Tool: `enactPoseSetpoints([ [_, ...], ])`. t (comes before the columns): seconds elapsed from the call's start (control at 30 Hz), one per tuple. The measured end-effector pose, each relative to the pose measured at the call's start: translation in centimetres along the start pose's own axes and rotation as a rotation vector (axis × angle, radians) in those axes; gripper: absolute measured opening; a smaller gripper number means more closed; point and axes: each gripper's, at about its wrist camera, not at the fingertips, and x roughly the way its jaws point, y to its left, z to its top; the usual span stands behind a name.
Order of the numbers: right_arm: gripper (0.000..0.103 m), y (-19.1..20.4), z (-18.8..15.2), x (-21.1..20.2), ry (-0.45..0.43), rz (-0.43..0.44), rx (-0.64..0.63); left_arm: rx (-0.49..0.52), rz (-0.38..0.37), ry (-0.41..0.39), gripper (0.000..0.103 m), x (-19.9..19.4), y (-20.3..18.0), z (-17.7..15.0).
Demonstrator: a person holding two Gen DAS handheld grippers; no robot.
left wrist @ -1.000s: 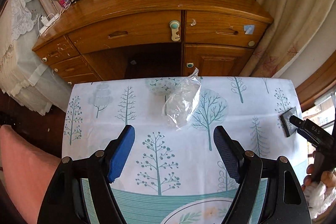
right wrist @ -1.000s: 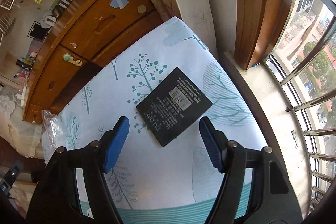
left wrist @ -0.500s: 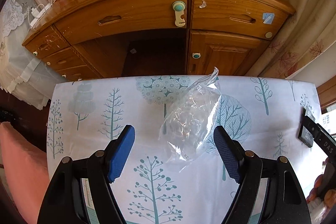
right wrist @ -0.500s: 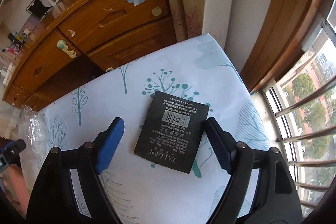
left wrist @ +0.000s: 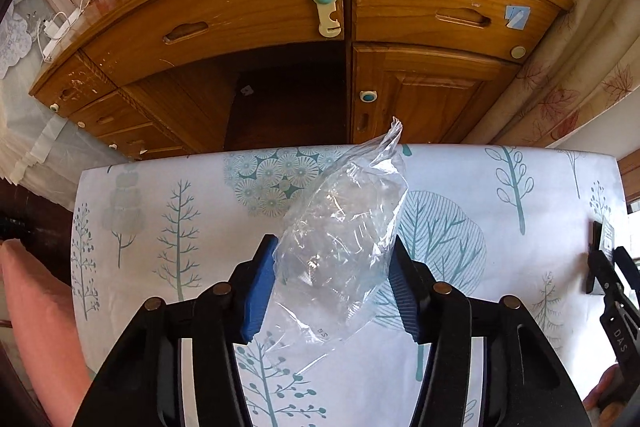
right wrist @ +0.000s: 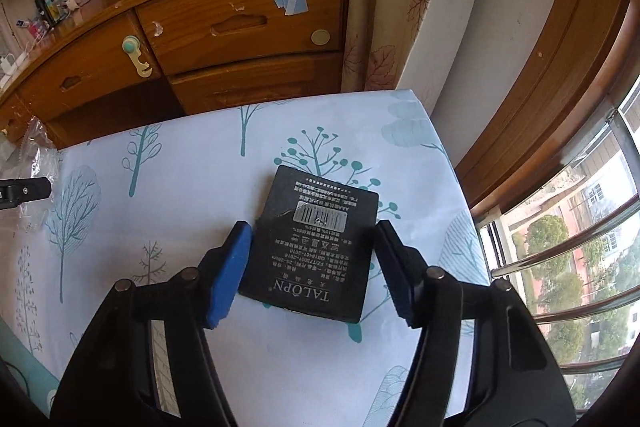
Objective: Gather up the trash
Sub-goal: 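Grasp the clear plastic bag with the left tool while the right tool grasps the black TALOPN card, then carry the clear bag and black card over the bin and open both tools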
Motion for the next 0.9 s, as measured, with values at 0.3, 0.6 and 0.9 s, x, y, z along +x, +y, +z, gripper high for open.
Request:
enactPoseSetpoints([
  [0.3, 0.058, -2.8, -1.6, -4.7, -0.048, 0.189, 0.099, 0.039, -0.045, -0.043, 0.049, -4.8, -1.0, -5.0],
  [0.6, 0.058, -3.3, -5.6, -12.9, -0.059, 0.325, 0.152, 0.040, -0.160, -0.059, 0.049, -12.8, -1.1, -14.2],
  [0.9, 0.058, -1.7, -15.0, -25.0, -0.033, 0.441, 0.186, 0.007, -0.295, -0.123, 0.049, -23.5, 1.6, -27.0],
])
